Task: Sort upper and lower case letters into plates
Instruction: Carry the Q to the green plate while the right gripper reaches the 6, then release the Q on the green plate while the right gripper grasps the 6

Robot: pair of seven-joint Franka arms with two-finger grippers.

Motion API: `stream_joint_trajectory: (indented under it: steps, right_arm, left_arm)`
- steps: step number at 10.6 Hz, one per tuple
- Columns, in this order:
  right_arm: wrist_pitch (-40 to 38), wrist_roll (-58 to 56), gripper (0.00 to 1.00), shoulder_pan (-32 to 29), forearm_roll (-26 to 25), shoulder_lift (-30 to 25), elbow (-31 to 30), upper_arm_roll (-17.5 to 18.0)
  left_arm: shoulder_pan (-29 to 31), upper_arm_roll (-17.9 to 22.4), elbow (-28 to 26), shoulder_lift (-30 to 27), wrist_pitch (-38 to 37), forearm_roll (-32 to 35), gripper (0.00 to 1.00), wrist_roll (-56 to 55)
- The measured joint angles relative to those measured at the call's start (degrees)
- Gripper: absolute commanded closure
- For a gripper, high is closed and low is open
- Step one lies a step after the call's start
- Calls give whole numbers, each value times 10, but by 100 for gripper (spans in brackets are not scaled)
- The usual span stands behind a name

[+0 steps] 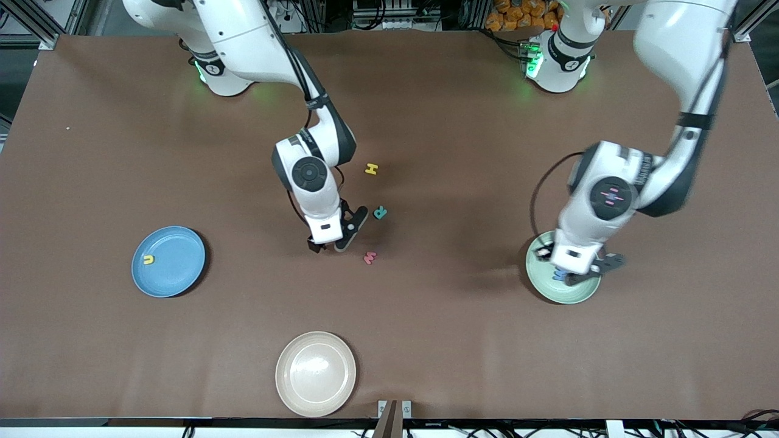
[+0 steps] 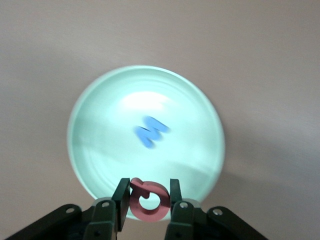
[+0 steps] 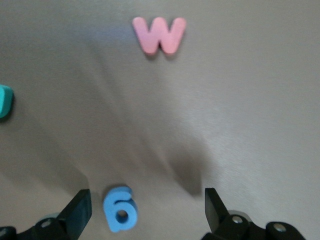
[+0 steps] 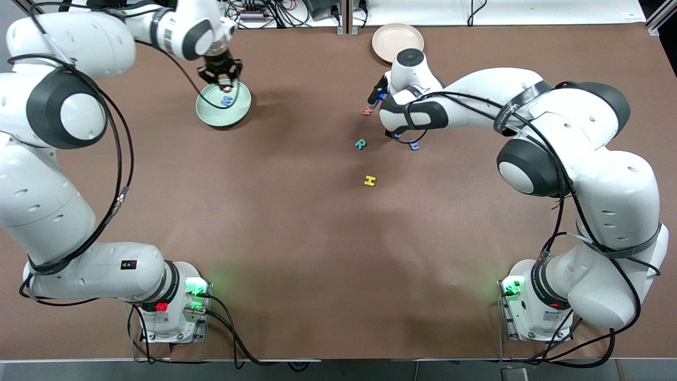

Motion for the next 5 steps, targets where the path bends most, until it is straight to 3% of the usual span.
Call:
stream_joint_trajectory:
  steps: [2,5]
  right_arm:
    - [0,0,0,1,0,1,0,-1]
    - [0,0,0,0,1,2,-7,-1]
  left_arm:
    - [18,0,0,12,1,0,100,14]
    - [19,-1,3,26,1,0,70,14]
